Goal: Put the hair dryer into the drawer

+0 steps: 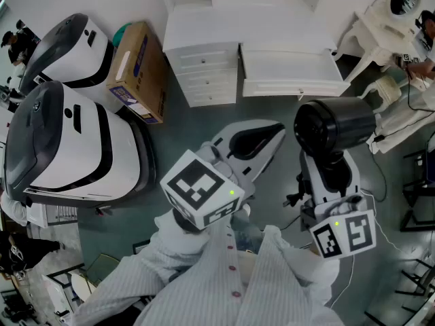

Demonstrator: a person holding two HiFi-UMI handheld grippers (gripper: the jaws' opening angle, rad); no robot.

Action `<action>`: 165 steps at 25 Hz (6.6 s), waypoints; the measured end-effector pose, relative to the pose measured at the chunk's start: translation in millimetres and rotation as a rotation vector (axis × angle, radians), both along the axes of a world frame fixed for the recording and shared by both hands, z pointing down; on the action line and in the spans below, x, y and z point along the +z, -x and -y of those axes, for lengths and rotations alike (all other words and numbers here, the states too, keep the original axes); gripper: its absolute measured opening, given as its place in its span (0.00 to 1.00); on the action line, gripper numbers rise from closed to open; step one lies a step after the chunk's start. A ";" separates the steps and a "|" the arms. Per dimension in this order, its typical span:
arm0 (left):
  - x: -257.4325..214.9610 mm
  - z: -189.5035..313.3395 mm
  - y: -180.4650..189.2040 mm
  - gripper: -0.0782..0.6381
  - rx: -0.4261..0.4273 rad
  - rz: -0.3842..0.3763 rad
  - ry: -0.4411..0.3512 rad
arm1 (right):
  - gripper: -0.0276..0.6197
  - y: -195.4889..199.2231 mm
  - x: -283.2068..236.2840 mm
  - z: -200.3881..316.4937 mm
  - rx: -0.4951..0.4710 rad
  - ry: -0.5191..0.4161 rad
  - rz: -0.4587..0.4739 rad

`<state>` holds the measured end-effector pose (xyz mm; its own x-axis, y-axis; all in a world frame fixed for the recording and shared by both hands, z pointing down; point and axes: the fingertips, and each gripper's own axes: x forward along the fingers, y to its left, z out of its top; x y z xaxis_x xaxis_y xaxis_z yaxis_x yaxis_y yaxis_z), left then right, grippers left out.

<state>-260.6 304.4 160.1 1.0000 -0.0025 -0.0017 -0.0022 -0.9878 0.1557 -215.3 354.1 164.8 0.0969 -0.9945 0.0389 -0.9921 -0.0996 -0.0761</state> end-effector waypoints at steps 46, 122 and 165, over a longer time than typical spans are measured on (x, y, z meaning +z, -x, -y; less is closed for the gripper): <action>2.8 77.4 -101.2 0.12 -0.006 0.003 -0.014 | 0.37 -109.2 7.4 61.3 0.035 -0.015 0.060; 9.4 439.2 -426.1 0.12 -0.425 0.063 0.045 | 0.37 -460.1 21.0 454.1 -0.403 0.118 0.112; 144.3 455.5 -385.3 0.12 -0.508 0.199 0.248 | 0.37 -439.8 228.5 457.6 -0.591 0.563 -0.097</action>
